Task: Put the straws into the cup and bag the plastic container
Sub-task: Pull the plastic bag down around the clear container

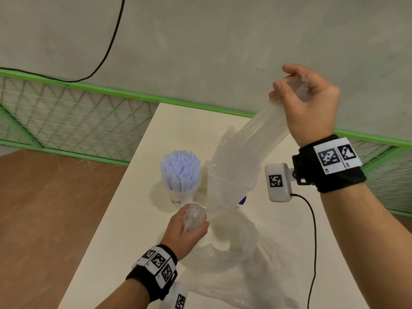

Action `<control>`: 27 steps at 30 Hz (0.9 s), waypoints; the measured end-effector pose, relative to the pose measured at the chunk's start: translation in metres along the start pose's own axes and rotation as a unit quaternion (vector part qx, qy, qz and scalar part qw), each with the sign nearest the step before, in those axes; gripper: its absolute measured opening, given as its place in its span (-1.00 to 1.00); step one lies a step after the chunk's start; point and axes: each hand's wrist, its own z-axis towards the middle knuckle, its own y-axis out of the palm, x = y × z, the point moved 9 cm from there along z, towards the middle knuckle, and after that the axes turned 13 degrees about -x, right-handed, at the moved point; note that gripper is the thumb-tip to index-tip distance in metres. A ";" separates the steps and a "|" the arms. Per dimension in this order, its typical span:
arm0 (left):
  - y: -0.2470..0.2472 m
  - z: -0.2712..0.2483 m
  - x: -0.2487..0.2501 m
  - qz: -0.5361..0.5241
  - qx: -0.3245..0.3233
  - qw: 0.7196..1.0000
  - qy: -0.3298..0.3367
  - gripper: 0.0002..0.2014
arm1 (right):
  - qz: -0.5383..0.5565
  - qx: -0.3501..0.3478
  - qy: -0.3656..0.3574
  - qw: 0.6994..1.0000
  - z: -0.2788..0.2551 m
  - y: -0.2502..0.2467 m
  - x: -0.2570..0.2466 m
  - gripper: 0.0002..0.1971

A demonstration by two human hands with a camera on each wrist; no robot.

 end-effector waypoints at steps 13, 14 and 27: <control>0.003 0.001 0.006 0.010 0.006 1.000 -0.013 -0.87 | 0.017 -0.078 0.017 0.997 -0.021 0.021 0.011 -0.75; 0.004 0.001 0.007 0.013 0.004 1.000 -0.011 -0.87 | -0.002 -0.094 0.024 0.995 -0.024 0.027 0.016 -0.76; 0.002 -0.002 0.005 0.009 0.008 1.000 -0.014 -0.84 | -0.376 -0.409 -0.035 0.831 -0.115 0.110 0.105 -0.55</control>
